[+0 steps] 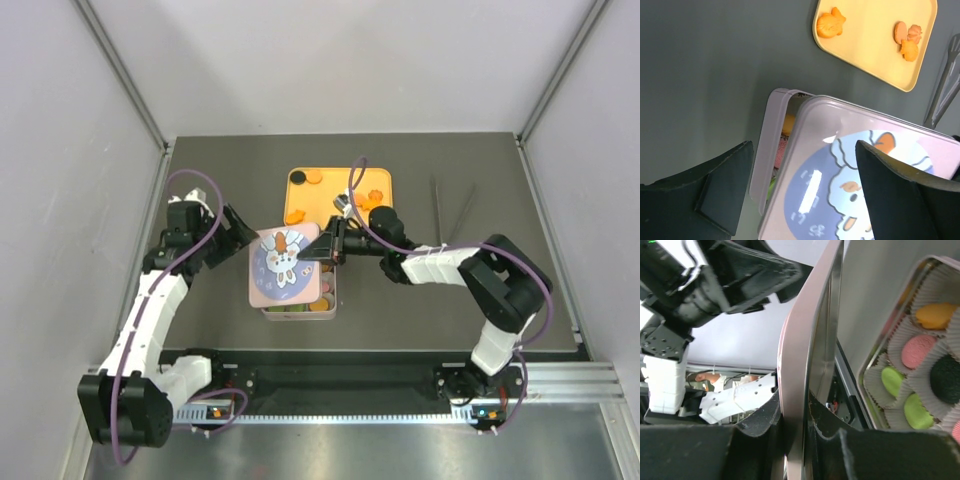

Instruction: Pack the cookies

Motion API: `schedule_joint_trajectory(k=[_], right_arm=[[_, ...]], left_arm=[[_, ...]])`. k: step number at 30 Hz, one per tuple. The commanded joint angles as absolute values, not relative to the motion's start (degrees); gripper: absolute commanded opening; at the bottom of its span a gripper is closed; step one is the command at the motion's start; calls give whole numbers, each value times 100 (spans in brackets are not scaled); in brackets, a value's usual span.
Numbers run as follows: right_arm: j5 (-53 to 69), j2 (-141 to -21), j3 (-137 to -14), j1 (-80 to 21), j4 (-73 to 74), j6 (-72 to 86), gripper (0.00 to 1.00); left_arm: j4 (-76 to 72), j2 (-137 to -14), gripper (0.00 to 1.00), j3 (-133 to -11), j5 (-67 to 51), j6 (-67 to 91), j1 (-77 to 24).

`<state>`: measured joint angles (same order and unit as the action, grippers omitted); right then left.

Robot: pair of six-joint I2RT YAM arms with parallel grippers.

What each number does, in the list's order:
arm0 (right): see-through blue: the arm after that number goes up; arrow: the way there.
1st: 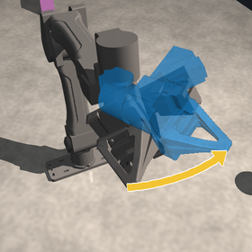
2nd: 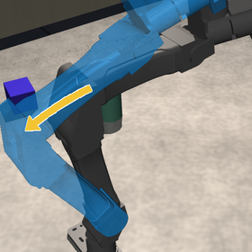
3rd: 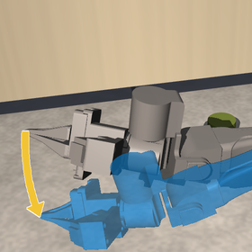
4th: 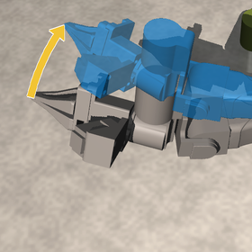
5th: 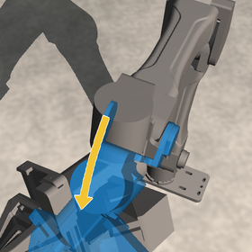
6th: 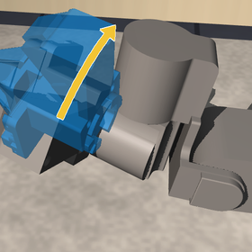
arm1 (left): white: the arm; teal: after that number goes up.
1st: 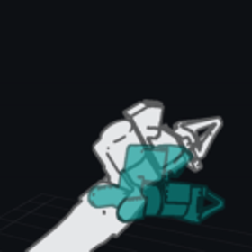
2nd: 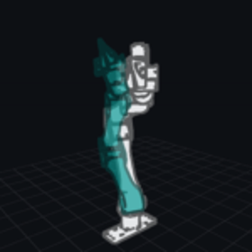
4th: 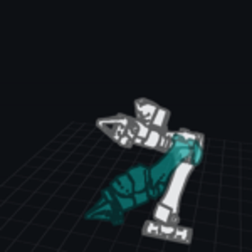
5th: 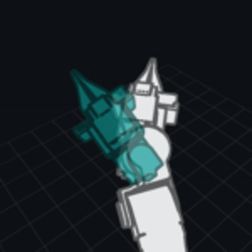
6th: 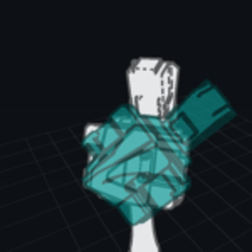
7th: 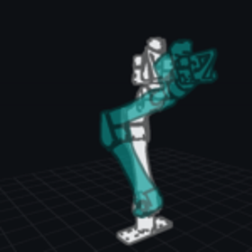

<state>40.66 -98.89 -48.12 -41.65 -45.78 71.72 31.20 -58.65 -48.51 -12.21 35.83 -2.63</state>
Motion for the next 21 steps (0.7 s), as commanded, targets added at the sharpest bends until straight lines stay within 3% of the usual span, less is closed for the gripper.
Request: schedule_joint_trajectory(k=[1,12,21], right_arm=[[3999,-10063,-4755,-4245,-5370,7286,0],[3929,-10204,-4527,-4131,-5247,7216,0],[3981,-10599,-4333,-4061,-5975,7690,0]], left_arm=[[2883,-5862,88,-4729,-1432,3595,-264],[2479,-6275,85,-4289,-1854,3630,-281],[2373,-6407,86,-4219,-1960,3577,-325]])
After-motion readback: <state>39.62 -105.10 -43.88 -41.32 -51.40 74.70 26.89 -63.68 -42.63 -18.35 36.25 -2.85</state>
